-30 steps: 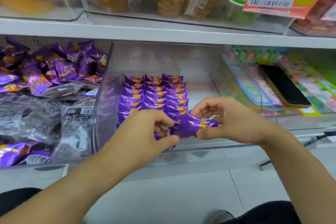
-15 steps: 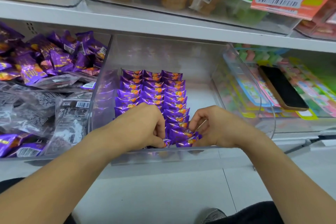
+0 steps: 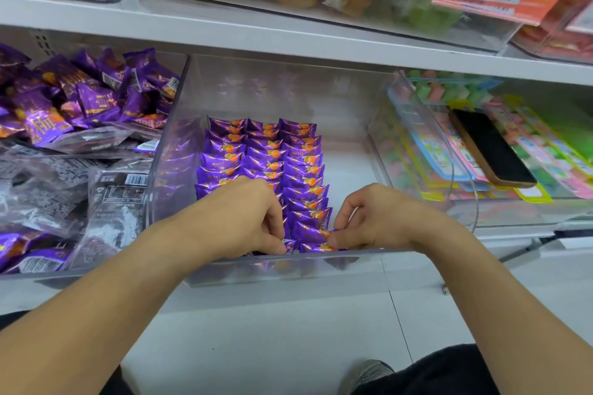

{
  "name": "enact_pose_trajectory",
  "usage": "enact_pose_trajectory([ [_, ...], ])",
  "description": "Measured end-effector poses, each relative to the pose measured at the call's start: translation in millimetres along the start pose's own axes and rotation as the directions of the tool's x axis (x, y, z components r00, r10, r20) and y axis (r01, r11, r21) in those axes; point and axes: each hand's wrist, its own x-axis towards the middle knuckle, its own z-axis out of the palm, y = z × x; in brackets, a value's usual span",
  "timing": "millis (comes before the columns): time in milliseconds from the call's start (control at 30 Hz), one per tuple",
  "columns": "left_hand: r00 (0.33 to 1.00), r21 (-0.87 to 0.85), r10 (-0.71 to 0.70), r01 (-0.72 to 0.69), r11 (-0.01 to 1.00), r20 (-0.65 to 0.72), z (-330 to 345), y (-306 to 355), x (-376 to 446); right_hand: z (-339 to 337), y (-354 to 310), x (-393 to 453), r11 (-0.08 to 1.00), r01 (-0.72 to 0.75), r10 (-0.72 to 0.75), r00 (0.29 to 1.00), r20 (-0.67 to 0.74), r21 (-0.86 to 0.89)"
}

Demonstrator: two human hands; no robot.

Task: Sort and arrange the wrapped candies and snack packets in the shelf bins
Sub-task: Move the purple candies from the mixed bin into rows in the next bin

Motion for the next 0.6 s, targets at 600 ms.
enact_pose_trajectory([
  [600, 0.893, -0.031, 0.113, -0.141, 0.990, -0.435, -12.7, 10.6, -35.9, -12.7, -14.1, -18.3, 0.992, 0.098, -0.074, 0.960, -0.271, 0.078],
])
